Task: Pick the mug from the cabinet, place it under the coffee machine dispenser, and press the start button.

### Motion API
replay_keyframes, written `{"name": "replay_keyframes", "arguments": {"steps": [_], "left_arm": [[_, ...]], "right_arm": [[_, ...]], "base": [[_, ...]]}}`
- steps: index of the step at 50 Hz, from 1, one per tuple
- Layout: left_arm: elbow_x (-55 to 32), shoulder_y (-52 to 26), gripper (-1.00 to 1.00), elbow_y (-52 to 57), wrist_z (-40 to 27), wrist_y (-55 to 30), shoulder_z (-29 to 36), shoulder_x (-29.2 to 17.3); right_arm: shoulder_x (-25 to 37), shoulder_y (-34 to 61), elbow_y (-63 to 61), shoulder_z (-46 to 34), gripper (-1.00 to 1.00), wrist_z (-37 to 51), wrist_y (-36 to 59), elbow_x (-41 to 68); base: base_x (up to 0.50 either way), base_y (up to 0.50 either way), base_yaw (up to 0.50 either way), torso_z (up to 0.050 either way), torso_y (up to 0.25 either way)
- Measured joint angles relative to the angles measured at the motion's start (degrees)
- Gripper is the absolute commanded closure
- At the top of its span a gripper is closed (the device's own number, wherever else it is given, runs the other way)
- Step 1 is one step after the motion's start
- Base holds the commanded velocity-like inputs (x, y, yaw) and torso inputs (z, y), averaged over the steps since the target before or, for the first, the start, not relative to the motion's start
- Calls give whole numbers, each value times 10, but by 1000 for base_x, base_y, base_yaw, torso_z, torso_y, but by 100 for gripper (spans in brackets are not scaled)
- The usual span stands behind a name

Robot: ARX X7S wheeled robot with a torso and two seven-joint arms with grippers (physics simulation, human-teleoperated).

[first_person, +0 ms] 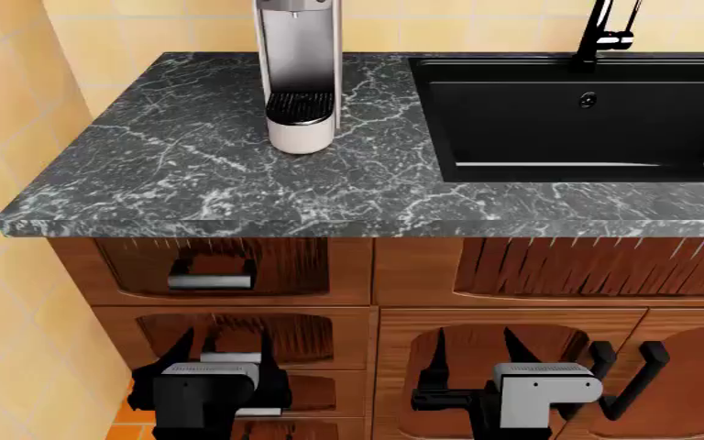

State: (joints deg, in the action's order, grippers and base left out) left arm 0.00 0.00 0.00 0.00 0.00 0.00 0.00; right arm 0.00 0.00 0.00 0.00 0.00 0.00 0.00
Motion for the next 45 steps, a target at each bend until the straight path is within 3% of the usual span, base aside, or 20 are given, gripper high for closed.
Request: {"name": "replay_keyframes", "arguments": {"steps": [6, 45], "left_arm": [[-12, 0, -100, 6, -2, -15, 5, -6], [-72, 4, -100, 19, -30, -46, 44, -46]], "right_arm": [[6, 0, 0, -7, -100, 9, 0, 5], [43, 0, 4, -48, -100, 56, 4, 53]], "base": [[0, 31, 0, 0, 0], [61, 500, 0, 0, 0]]}}
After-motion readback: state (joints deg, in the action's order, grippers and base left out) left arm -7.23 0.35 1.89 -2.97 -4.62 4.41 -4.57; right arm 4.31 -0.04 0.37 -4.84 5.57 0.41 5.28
